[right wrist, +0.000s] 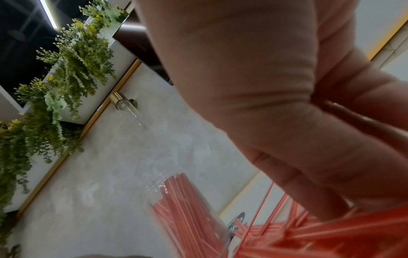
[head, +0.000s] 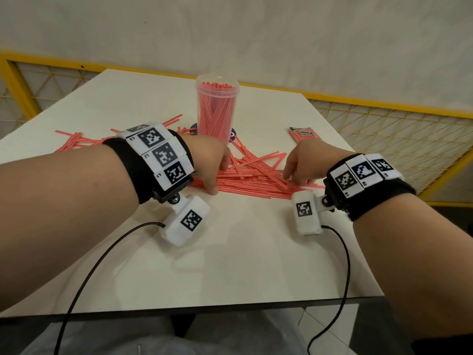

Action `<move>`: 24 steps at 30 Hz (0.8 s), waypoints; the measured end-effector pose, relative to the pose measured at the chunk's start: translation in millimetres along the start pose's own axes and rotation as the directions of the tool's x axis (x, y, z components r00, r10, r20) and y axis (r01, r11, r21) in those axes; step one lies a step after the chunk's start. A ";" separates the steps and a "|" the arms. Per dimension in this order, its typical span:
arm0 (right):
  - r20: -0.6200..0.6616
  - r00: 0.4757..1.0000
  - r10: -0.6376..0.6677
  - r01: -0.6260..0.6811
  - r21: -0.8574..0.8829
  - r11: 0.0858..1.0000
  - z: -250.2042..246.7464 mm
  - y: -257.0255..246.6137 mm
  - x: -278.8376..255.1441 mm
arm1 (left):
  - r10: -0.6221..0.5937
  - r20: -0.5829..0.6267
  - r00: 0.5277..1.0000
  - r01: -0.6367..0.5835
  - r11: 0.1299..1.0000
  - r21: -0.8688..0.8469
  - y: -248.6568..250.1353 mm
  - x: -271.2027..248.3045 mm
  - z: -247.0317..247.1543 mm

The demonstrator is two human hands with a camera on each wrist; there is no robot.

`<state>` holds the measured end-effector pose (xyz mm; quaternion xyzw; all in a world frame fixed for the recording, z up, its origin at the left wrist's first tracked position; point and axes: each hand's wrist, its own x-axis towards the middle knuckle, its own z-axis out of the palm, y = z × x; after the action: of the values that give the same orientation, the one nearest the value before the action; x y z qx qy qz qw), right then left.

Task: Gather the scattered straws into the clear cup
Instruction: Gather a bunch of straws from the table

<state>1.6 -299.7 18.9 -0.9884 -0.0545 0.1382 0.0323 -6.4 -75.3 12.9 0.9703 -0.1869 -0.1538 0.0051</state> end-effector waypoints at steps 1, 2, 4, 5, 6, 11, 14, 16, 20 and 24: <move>-0.002 1.000 -0.026 0.026 -0.001 1.000 0.4 -3.1 0.0 | 0.010 0.000 1.000 -0.010 1.000 -0.005 -0.5 0.2 0.6; 0.002 0.999 -0.051 0.051 -0.010 0.999 0.7 -6.7 -0.2 | 0.020 -0.002 1.000 -0.020 1.000 -0.008 -1.0 0.5 1.0; 0.025 0.994 -0.104 0.105 -0.042 0.994 1.1 -15.5 -0.3 | 0.034 -0.003 0.999 -0.034 0.999 -0.006 -1.1 1.2 1.5; 0.037 0.991 -0.131 0.134 -0.070 0.989 1.0 -20.3 -0.4 | 0.041 -0.004 0.999 -0.041 0.999 -0.005 -1.0 1.6 1.7; 0.047 0.987 -0.156 0.160 -0.096 0.982 0.2 -24.5 -0.4 | 0.047 -0.007 0.999 -0.047 0.999 -0.006 -1.2 2.1 1.8; 0.038 0.973 -0.227 0.230 -0.097 0.968 -11.8 -38.7 -2.7 | 0.065 -0.031 0.997 -0.066 0.998 -0.023 -5.4 2.9 2.7; -0.019 0.954 -0.301 0.300 -0.024 0.954 -11.0 -48.9 -1.3 | 0.071 -0.040 0.997 -0.072 0.997 -0.030 -6.7 2.5 3.3; -0.053 0.953 -0.300 0.299 -0.018 0.954 -9.4 -50.4 1.6 | 0.061 -0.050 0.997 -0.063 0.997 -0.035 -8.2 2.4 3.2; -0.120 0.962 -0.245 0.243 -0.037 0.969 -11.5 -40.9 1.6 | 0.016 -0.038 0.999 -0.017 0.999 -0.032 -12.9 -0.5 1.4; 0.054 0.979 -0.194 0.196 -0.034 0.980 -6.5 -44.0 -1.7 | 0.018 0.036 0.999 -0.018 1.000 0.010 -11.9 -1.4 0.0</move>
<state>-2.6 -256.5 29.1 -0.9749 -0.1548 0.1584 0.0249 -3.4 -63.8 12.5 0.9656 -0.1965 -0.1702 -0.0016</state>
